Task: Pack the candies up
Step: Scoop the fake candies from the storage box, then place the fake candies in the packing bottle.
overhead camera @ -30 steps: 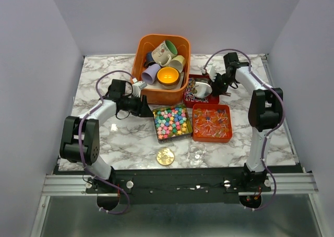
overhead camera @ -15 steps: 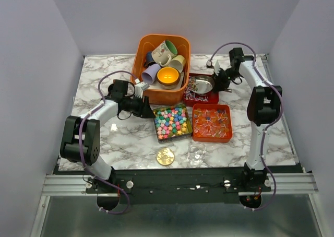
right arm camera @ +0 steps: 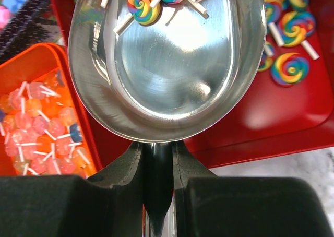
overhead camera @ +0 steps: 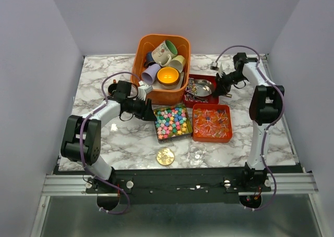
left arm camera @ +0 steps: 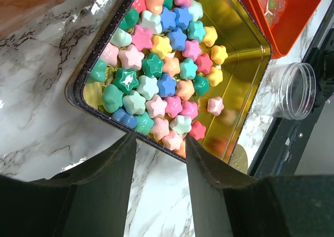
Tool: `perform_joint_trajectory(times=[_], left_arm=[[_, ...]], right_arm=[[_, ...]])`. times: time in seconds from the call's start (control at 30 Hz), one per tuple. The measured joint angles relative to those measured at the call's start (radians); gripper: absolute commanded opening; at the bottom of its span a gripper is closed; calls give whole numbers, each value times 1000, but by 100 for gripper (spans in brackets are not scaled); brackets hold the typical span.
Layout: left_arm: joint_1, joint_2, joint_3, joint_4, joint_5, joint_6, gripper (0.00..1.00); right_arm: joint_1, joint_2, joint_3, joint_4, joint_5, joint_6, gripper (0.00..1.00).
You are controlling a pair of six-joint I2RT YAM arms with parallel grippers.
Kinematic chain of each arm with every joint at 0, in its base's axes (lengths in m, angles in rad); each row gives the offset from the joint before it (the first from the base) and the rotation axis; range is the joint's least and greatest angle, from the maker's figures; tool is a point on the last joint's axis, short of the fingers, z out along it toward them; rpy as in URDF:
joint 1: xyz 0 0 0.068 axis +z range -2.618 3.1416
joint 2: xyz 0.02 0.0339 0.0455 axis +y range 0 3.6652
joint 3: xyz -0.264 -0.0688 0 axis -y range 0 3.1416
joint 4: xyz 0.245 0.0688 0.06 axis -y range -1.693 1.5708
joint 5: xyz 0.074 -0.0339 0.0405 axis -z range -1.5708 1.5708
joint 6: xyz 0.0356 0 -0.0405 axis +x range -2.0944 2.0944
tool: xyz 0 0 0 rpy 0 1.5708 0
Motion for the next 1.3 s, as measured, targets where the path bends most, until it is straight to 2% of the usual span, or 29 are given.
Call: perform_joint_trajectory(times=[0.33, 0.67, 1.1, 1.13, 1.3], left_arm=[[-21, 4, 19, -19, -18, 24, 52], [-23, 6, 61, -49, -39, 68, 52], [-54, 20, 86, -85, -85, 121, 53], [-55, 20, 89, -90, -87, 125, 53], [-60, 18, 111, -118, -103, 156, 53]], right_arm=[[-21, -86, -116, 66, -43, 23, 1], [-95, -214, -253, 159, -99, 39, 1], [-153, -290, -373, 238, -152, 55, 1], [-154, -318, -402, 258, -165, 76, 1], [-161, -564, -650, 621, -219, 338, 1]])
